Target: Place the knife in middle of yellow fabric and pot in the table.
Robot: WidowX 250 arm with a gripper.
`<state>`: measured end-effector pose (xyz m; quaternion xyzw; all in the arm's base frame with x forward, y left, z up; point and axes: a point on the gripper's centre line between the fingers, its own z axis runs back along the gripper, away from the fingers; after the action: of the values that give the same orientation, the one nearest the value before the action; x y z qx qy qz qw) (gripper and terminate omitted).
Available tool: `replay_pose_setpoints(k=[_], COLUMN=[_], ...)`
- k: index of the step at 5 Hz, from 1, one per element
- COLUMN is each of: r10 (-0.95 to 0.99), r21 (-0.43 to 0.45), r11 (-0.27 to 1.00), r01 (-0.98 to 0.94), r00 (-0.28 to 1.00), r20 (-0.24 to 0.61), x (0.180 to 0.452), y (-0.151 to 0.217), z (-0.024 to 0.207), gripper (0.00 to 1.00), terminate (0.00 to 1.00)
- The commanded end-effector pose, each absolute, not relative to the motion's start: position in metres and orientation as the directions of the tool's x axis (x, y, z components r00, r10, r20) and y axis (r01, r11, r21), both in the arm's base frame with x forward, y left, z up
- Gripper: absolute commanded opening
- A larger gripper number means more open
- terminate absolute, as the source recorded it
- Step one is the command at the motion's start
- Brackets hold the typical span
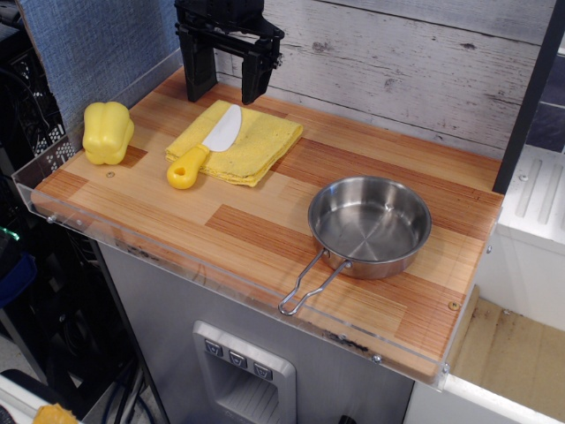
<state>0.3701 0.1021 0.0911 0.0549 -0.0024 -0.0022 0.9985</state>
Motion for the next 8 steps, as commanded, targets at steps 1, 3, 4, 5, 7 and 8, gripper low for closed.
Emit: replay_pose_setpoints(k=[1,3,4,5,7,8], r10=[-0.005,-0.018,-0.035,-0.031,-0.016,-0.005], r21=[0.11,0.093,0.085,0.067,0.117,0.147], r11=[0.994,0.996,0.996,0.997,0.993,0.989], r01=[0.004,0.013,0.025,0.023,0.016,0.008], r00=[1.0,0.999,0.993,0.992,1.0,1.0], r20=[0.005,0.052,0.115,0.122,0.0,-0.019], x=[0.37,0.353,0.335,0.326,0.336,0.345], y=[0.102,0.138,0.146,0.147,0.14,0.138], z=[0.091,0.116,0.138,0.126,0.052,0.033], gripper=[1.0,1.0,1.0,1.0,1.0,1.0], terminate=[0.0,0.0,0.0,0.0,0.0,0.0])
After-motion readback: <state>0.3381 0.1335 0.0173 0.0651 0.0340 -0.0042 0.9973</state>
